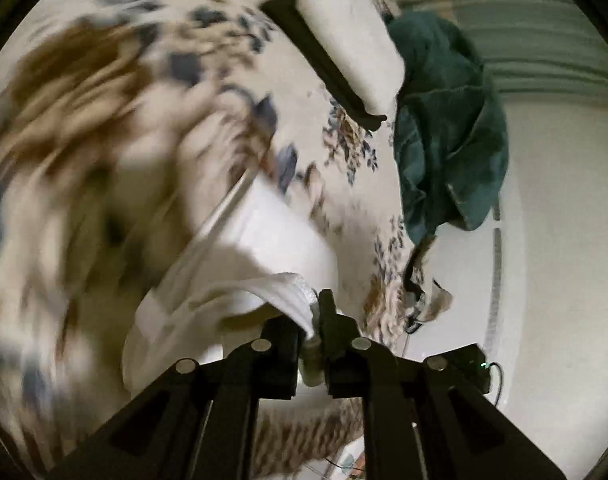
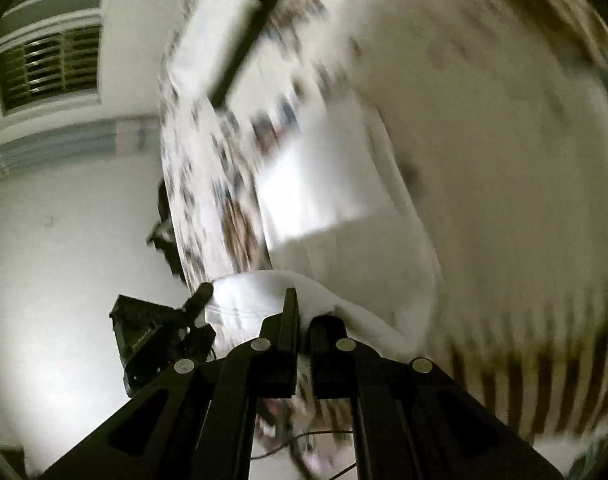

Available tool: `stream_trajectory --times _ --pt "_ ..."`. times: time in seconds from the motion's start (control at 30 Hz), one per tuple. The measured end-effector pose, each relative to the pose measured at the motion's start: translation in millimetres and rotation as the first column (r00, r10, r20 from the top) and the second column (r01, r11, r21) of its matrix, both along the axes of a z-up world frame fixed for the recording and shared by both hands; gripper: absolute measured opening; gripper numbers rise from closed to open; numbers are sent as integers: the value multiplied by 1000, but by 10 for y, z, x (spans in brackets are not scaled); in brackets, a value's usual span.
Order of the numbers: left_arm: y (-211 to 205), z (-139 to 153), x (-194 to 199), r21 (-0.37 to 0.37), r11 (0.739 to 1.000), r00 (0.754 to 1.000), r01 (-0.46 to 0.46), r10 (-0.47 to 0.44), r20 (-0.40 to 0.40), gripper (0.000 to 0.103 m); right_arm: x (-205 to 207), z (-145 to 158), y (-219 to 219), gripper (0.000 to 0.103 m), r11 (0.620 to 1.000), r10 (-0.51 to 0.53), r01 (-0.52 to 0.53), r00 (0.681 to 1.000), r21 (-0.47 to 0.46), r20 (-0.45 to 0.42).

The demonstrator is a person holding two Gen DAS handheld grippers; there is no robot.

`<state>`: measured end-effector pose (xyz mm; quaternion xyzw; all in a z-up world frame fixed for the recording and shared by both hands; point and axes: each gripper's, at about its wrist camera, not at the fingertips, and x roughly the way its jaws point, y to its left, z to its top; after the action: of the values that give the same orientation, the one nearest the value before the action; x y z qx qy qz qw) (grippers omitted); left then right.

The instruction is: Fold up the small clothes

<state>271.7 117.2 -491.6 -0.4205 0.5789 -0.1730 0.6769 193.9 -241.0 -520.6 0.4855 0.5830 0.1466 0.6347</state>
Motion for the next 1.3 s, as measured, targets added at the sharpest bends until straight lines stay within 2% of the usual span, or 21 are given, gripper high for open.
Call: stream_trajectory --times 0.07,0.1,0.13,0.17,0.2,0.33,0.43,0.53,0.6,0.7,0.8,0.9,1.0,1.1,1.13,1.17,1.2,1.23,1.3 --pt "44 -91 325 -38 999 1000 -25 25 5 31 391 -155 -114 7 997 -70 70 997 40 11" --pt "92 -91 433 -55 997 999 -45 46 8 60 490 -215 -174 12 992 -119 119 993 43 7" --pt "148 -78 460 -74 995 998 -60 62 20 76 486 -245 -256 27 989 -141 140 990 43 8" --pt "187 -56 465 -80 994 996 -73 76 36 76 508 -248 -293 41 987 -158 158 987 32 14" --pt "231 -27 448 -55 996 996 -76 78 47 76 500 -232 -276 60 988 -157 157 987 13 22" --pt "231 -48 368 134 990 997 33 -42 62 77 418 -220 -222 62 979 -41 46 999 -197 29" --pt "30 -273 318 211 958 980 196 -196 -22 76 409 -357 -126 62 949 103 -99 995 -300 -4" --pt "-255 -497 351 224 927 954 299 -286 -90 76 587 -458 176 62 863 263 -255 964 -436 -42" --pt "-427 -612 593 233 921 950 312 -297 -98 76 783 -481 271 62 829 262 -247 964 -501 -41" --pt "-532 -615 1062 239 931 961 278 -274 -49 76 1104 -480 219 62 835 159 -139 987 -533 -8" --pt "-461 -418 1406 267 934 967 238 -253 22 76 1376 -455 43 62 853 44 -35 999 -521 4" --pt "-307 -232 1437 285 931 964 226 -255 69 77 1366 -311 -103 62 878 12 -3 1000 -479 15" --pt "-139 -245 1164 276 929 962 248 -269 40 77 1152 -322 -183 62 907 29 -47 998 -419 -50" --pt "-63 -611 825 210 938 961 276 -263 -89 76 936 -545 -179 62 946 27 -71 990 -317 -139" --pt "-67 -727 751 191 942 959 275 -255 -120 74 866 -669 -180 56 958 15 -62 986 -281 -166" --pt "-89 -845 687 173 949 960 263 -241 -141 73 828 -719 -175 43 961 10 -56 986 -271 -168" --pt "-95 -866 657 158 957 966 245 -225 -130 50 815 -754 -163 5 965 8 -49 988 -258 -157" --pt "-115 -882 643 146 964 973 221 -207 -103 10 815 -755 -163 2 967 -3 -31 991 -251 -137" --pt "-144 -831 686 208 961 983 181 -173 -55 6 870 -727 -176 2 964 -32 4 994 -267 -102"
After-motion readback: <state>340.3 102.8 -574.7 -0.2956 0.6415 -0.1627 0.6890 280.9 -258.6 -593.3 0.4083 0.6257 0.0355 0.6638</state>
